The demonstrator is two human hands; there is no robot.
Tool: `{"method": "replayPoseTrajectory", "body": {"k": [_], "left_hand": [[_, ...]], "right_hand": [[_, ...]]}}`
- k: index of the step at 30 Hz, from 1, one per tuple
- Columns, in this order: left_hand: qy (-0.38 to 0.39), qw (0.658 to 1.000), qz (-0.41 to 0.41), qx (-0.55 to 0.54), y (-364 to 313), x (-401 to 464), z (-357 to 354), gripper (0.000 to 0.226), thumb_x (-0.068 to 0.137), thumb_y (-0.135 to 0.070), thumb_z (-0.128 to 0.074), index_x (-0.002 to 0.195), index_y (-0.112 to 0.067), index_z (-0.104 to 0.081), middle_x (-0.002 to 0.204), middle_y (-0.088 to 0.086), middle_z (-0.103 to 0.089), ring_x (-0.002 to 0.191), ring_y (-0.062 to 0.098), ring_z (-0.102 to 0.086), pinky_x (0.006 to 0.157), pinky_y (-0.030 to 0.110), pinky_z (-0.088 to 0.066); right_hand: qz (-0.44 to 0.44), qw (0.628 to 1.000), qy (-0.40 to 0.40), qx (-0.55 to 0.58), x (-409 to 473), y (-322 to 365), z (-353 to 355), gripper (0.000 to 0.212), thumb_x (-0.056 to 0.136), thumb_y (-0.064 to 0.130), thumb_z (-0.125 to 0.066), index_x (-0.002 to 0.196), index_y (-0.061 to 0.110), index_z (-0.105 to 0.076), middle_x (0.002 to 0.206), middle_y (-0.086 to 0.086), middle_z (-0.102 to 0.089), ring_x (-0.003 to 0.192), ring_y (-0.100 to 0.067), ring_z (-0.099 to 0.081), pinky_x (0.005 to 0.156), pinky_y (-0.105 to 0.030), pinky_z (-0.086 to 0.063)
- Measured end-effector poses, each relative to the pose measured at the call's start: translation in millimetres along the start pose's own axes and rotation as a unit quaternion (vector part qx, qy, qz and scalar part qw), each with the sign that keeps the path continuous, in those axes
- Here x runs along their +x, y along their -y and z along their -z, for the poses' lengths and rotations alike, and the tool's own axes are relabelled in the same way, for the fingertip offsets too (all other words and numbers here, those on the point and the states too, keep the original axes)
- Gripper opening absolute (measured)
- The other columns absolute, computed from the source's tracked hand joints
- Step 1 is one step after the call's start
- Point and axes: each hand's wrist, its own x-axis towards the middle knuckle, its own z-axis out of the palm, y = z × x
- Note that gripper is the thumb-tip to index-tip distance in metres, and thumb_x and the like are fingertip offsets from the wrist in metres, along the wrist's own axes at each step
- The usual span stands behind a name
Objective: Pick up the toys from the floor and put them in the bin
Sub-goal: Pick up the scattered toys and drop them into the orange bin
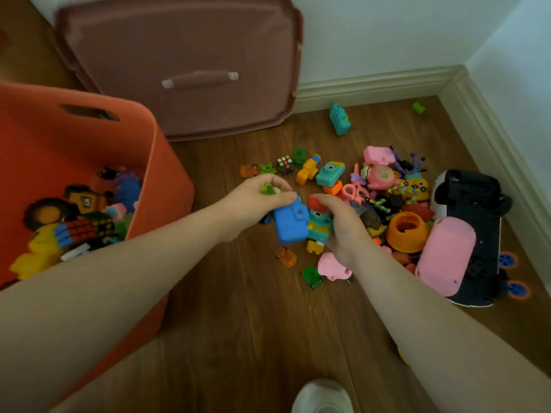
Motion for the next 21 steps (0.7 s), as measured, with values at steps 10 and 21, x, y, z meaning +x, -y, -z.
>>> {"method": "replayPoseTrajectory", "body": {"k": [10,21], "left_hand": [[0.049,0.991,-0.118,-0.032,-43,-101,129,0.006,0.076,-0.013,-0.058,0.080,-0.009,-0.059,0.059,-0.007,-0.064,0.052,0.003,-0.059,0.050,0.016,-0.047],[-0.255,0.948,0.047,0.186,31,-120,215,0.041,0.091,-0.028,-0.052,0.130,-0.019,-0.044,0.118,0.009,-0.051,0.094,0.022,-0.050,0.076,0.031,-0.040]], "right_hand": [[0.048,0.979,0.196,0.038,-77,48,-128,0.021,0.093,0.026,-0.046,0.085,0.016,-0.063,0.075,-0.003,-0.061,0.059,-0.014,-0.059,0.044,-0.016,-0.045],[0.163,0.937,0.179,-0.251,-96,26,-238,0.052,0.093,0.031,-0.051,0.142,0.018,-0.039,0.148,-0.003,-0.038,0.134,-0.020,-0.039,0.112,-0.041,-0.033]]}}
